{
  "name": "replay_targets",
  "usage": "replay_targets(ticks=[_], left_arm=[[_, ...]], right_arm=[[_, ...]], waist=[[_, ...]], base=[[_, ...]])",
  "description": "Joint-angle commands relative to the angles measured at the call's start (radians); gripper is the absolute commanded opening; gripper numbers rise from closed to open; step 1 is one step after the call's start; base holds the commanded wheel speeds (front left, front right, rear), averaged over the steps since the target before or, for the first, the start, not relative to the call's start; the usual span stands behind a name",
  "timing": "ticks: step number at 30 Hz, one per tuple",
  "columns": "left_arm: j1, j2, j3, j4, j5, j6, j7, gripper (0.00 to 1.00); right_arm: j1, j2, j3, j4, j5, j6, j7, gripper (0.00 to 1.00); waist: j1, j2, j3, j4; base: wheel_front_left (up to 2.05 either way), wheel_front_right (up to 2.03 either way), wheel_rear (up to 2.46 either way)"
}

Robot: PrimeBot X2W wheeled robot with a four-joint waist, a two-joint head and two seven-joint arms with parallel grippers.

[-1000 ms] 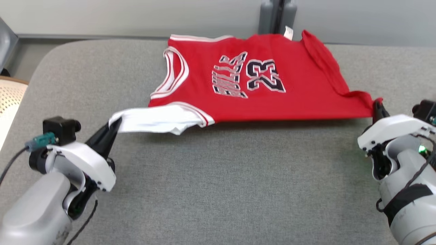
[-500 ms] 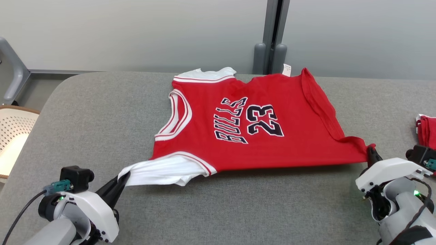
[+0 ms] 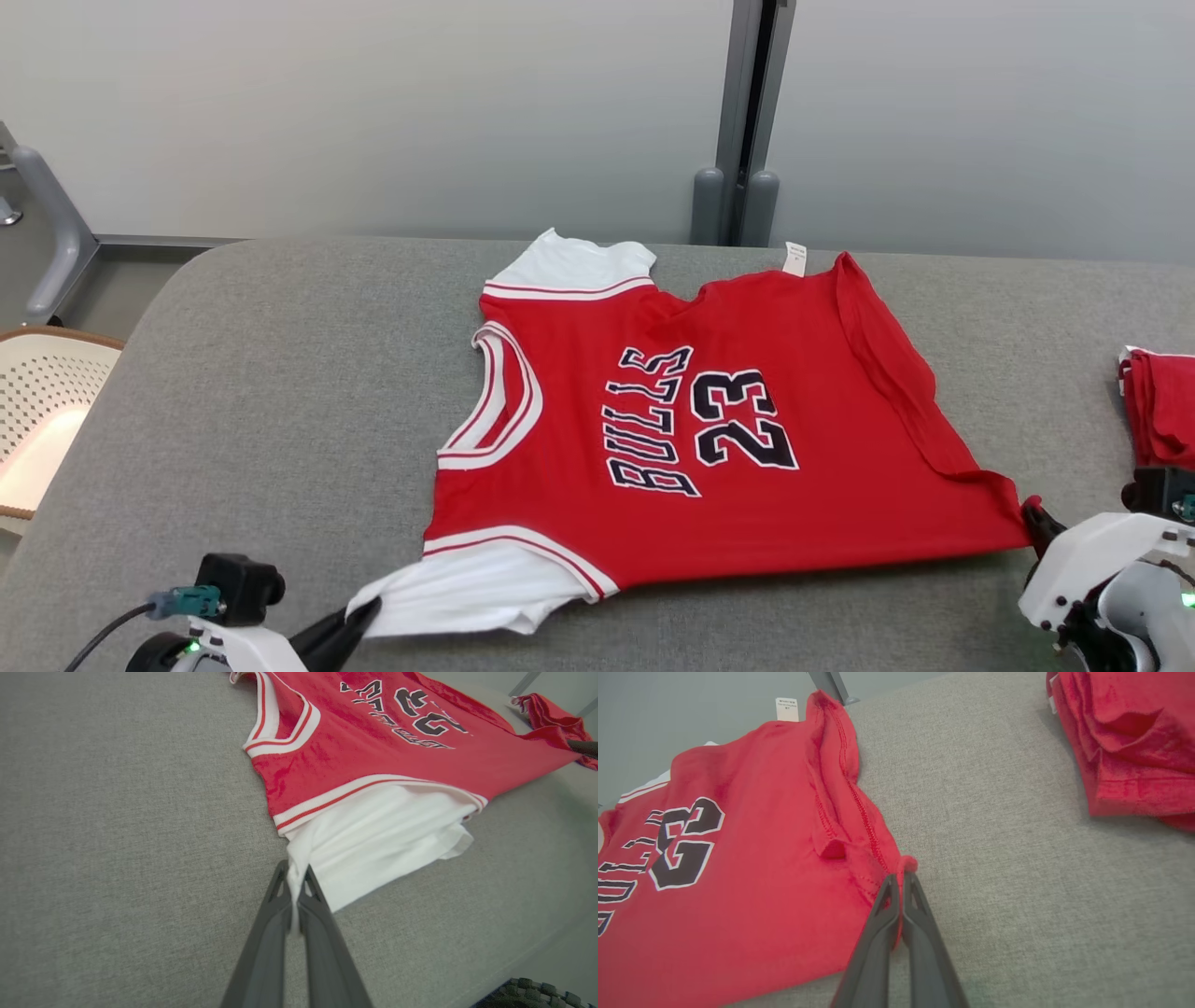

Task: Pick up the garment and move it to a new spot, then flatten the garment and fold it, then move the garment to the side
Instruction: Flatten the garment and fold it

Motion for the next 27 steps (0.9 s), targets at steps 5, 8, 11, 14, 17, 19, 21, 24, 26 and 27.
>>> replay_targets(ticks=[5, 8, 11, 14, 17, 19, 21, 24, 26, 27], left_arm=[[0.056, 0.075, -0.032, -0.097, -0.047, 0.002, 0.056, 0.00], [0.072, 0.104, -0.043, -0.144, -0.063, 0.002, 0.074, 0.00], [0.082, 0.123, -0.052, -0.183, -0.072, 0.002, 0.089, 0.00], [0.098, 0.139, -0.068, -0.239, -0.100, 0.002, 0.114, 0.00], [0.101, 0.157, -0.080, -0.284, -0.124, 0.002, 0.140, 0.00], [0.095, 0.169, -0.081, -0.306, -0.131, 0.002, 0.151, 0.00], [0.073, 0.183, -0.074, -0.320, -0.122, 0.002, 0.151, 0.00], [0.042, 0.189, -0.060, -0.330, -0.106, 0.006, 0.146, 0.00], [0.030, 0.190, -0.055, -0.333, -0.101, 0.008, 0.146, 0.00], [0.014, 0.188, -0.049, -0.337, -0.095, 0.010, 0.145, 0.00]], right_arm=[[0.096, -0.063, -0.002, -0.124, 0.035, -0.003, 0.138, 0.00], [0.147, -0.083, -0.009, -0.210, 0.032, -0.003, 0.215, 0.00], [0.199, -0.084, -0.039, -0.307, 0.039, -0.003, 0.292, 0.00], [0.274, -0.071, -0.097, -0.431, 0.022, -0.003, 0.401, 0.00], [0.324, -0.062, -0.147, -0.525, -0.017, -0.003, 0.476, 0.00], [0.347, -0.047, -0.181, -0.588, -0.041, -0.003, 0.513, 0.00], [0.356, -0.028, -0.219, -0.647, -0.070, -0.003, 0.542, 0.00], [0.348, -0.005, -0.253, -0.711, -0.118, -0.003, 0.581, 0.00], [0.338, 0.000, -0.257, -0.729, -0.133, -0.003, 0.593, 0.00], [0.326, 0.008, -0.262, -0.744, -0.143, -0.003, 0.606, 0.00]], waist=[[0.0000, -0.0001, -0.019, 0.003], [0.0000, -0.0001, -0.021, 0.005], [0.0000, -0.0001, -0.023, 0.006], [0.0000, -0.0001, -0.022, 0.008], [0.0000, -0.0001, -0.019, 0.009], [0.0000, -0.0001, -0.014, 0.008], [0.0000, -0.0001, -0.006, 0.007], [0.0000, -0.0001, 0.005, 0.006], [0.0000, -0.0001, 0.012, 0.005], [0.0000, -0.0001, 0.017, 0.005]], base=[[0.00, 0.00, 0.00], [0.00, 0.00, 0.00], [0.00, 0.00, 0.00], [0.00, 0.00, 0.00], [0.00, 0.00, 0.00], [0.00, 0.00, 0.00], [0.00, 0.00, 0.00], [0.00, 0.00, 0.00], [0.00, 0.00, 0.00], [0.00, 0.00, 0.00]])
